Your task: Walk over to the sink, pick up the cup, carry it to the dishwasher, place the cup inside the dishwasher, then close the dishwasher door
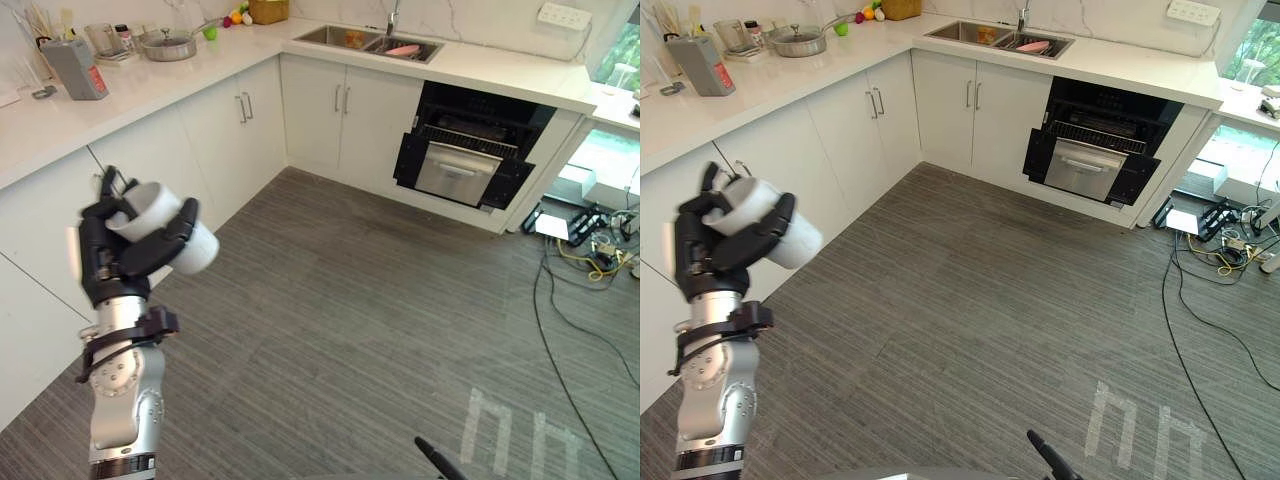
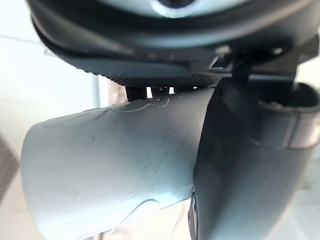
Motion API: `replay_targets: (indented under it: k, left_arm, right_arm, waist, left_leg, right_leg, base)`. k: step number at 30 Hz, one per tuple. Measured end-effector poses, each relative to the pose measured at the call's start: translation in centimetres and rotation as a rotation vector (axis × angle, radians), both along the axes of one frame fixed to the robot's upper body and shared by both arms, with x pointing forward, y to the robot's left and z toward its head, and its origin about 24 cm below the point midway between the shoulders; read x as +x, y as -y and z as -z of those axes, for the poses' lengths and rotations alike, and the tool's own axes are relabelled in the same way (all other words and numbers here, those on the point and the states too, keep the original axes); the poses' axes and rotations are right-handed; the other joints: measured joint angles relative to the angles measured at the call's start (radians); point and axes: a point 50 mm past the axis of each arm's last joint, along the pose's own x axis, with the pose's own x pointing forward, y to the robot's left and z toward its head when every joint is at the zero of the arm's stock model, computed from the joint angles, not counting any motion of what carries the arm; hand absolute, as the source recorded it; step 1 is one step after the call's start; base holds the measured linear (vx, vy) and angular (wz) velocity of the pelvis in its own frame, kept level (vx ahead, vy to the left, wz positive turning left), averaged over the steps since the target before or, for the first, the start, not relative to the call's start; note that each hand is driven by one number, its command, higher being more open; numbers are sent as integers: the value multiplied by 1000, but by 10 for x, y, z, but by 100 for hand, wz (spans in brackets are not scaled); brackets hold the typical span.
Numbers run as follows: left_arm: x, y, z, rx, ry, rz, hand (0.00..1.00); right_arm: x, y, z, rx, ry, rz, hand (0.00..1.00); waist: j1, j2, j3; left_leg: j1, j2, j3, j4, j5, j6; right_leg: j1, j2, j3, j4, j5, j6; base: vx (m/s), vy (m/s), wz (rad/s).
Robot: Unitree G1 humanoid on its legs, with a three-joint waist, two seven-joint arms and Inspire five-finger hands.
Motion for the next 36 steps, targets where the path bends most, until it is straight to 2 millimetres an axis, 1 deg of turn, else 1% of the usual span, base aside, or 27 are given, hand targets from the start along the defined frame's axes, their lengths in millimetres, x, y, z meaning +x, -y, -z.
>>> replay_targets:
  k: [1, 2, 4, 6, 8, 10, 12, 13, 14, 16, 20, 21, 22, 26, 28, 29, 30, 31, 32, 33, 34, 35, 36]
  left_arm:
    - [1, 4, 3, -5, -12, 23, 0]
    - [1, 8, 4, -15, -12, 44, 0]
    - [2, 12, 6, -21, -11, 72, 0]
    - [5, 21, 5, -16, -5, 135, 0]
    - [7, 25, 4, -14, 2, 165, 0]
    - [8, 26, 5, -9, -3, 181, 0]
    - [9, 25, 9, -2, -19, 185, 0]
    - [10, 24, 11, -1, -22, 185, 0]
    - [12, 25, 15, -5, -33, 185, 0]
    - [13, 25, 22, -6, -61, 175, 0]
    - [18, 27, 27, 62, -106, 128, 0]
    - [19, 27, 27, 77, -109, 106, 0]
    - [29, 22, 29, 208, -164, -13, 0]
    - [29, 22, 30, 207, -165, -13, 0]
    - [28, 25, 32, 190, -171, -13, 0]
    - [26, 28, 37, 160, -180, -9, 0]
    - [23, 32, 43, 111, -196, 1, 0]
    - [22, 35, 47, 77, -203, 8, 0]
    - [18, 42, 54, 5, -213, 22, 0]
    - [14, 49, 61, -62, -231, 35, 0]
    - [13, 53, 64, -85, -239, 48, 0]
    - [11, 58, 68, -104, -251, 73, 0]
    - [11, 71, 70, -123, -262, 138, 0]
  right_arm:
    - [5, -3, 0, 1, 8, -28, 100]
    - [6, -5, -1, 7, 14, -29, 100]
    - [5, -6, -1, 14, 20, -10, 100]
    - [-3, -5, 0, -3, 1, 28, 100]
    - [-5, -3, 0, -1, 2, 62, 100]
    - [-8, -3, 0, 12, 2, 103, 100]
    - [-12, -1, 1, 21, 5, 135, 100]
    - [-14, -1, 1, 28, 6, 155, 100]
    - [-18, 1, 2, 29, 33, 164, 100]
    - [-21, 2, 2, 19, 62, 142, 100]
    - [-26, -1, 2, 19, 72, 121, 100]
    - [-28, -1, 2, 16, 67, 113, 100]
    - [-27, -8, 2, 14, 63, -39, 100]
    - [-28, -7, 2, 14, 63, -39, 100]
    - [-29, -7, 2, 14, 61, -38, 100]
    - [-29, -7, 3, 13, 59, -38, 100]
    - [-31, -7, 3, 12, 55, -38, 100]
    - [-32, -7, 3, 9, 51, -39, 100]
    - [-33, -5, 2, -7, 50, -41, 100]
    - [-33, -3, 2, -39, 50, -52, 100]
    - [-32, -2, 1, -54, 52, -53, 100]
    - [-33, -2, 1, -72, 47, -43, 100]
    - [-40, -2, 2, -103, 18, -13, 100]
  waist:
    - [-8, 1, -1]
    - [-15, 2, -1]
    - [-26, 6, -3]
    - [-31, 10, -4]
    - [-36, 15, -4]
    - [-49, 20, -5]
    - [-59, 31, -12]
    - [-61, 33, -13]
    - [-67, 38, -11]
    - [-80, 44, -9]
    - [-105, 44, -9]
    - [-106, 44, -9]
    - [-107, 25, 35]
    - [-107, 25, 35]
    - [-106, 25, 35]
    - [-106, 25, 35]
    - [-107, 25, 36]
    - [-106, 26, 36]
    - [-102, 32, 41]
    - [-101, 31, 42]
    - [-100, 28, 43]
    - [-100, 18, 46]
    - [-107, 4, 58]
  left_leg:
    - [2, 2, 8, 0, 0, -3]
    - [1, 5, 31, -2, 2, -32]
    - [1, 6, 55, -4, 7, -42]
    - [8, 7, 76, -6, 15, -54]
    - [21, 11, 104, -7, 19, -61]
    - [41, 18, 108, -13, 19, -62]
    - [63, 34, 128, -37, 18, -64]
    - [65, 36, 137, -42, 18, -64]
    - [69, 42, 148, -50, 18, -64]
    - [75, 48, 162, -61, 18, -66]
    - [77, 60, 181, -77, 31, -88]
    - [78, 64, 190, -81, 38, -98]
    - [76, 99, 167, -159, 135, -115]
    - [76, 100, 169, -158, 135, -115]
    - [72, 99, 171, -151, 133, -116]
    - [62, 100, 170, -131, 125, -124]
    - [43, 104, 170, -87, 104, -125]
    - [29, 110, 171, -52, 85, -119]
    - [-1, 129, 181, 29, 36, -106]
    - [-29, 140, 195, 106, -7, -99]
    - [-36, 141, 206, 134, -24, -89]
    - [-39, 133, 216, 168, -46, -79]
    - [-20, 104, 267, 213, -81, -51]
  right_leg:
    - [7, 3, -1, -9, 0, 0]
    - [8, 3, -5, -11, 0, 0]
    - [12, 3, -18, -14, -1, -2]
    - [30, 3, -30, -21, -3, -5]
    - [43, 4, -34, -20, -6, -10]
    - [58, 11, -36, -13, -7, -13]
    - [56, 28, -27, -3, -9, -21]
    - [55, 31, -25, -4, -9, -22]
    - [54, 37, -21, -5, -8, -24]
    - [53, 45, -18, -7, -9, -25]
    - [42, 57, -16, -9, -7, -29]
    - [38, 60, -16, -10, -4, -35]
    - [34, 113, -52, -59, 31, -88]
    - [34, 114, -50, -60, 31, -88]
    - [34, 114, -48, -70, 36, -96]
    - [39, 112, -50, -80, 41, -99]
    - [42, 108, -54, -80, 41, -99]
    - [41, 108, -56, -76, 39, -102]
    - [24, 105, -66, -31, -2, -105]
    - [-19, 82, -83, 77, -71, -105]
    - [-40, 67, -88, 137, -102, -97]
    - [-62, 39, -99, 213, -150, -86]
    - [-63, -36, -154, 332, -225, -37]
  base:
    - [21, -142, -5]
    - [17, -142, 2]
    - [3, -90, 12]
    - [6, -107, 19]
    - [-5, -100, 9]
    - [-7, -142, 0]
    - [-14, -139, -19]
    - [-35, -123, -21]
    - [-53, -121, -18]
    - [-59, -124, -19]
    - [-72, -121, -15]
    - [-62, -84, -12]
    - [-33, -40, -9]
    - [0, 0, 0]
    - [0, 0, -2]
    - [7, -7, 3]
    - [8, -14, 5]
    - [10, -38, 0]
    - [2, -30, -2]
    - [0, 0, 0]
    - [4, 21, 11]
    - [74, 70, 45]
    - [117, 69, 68]
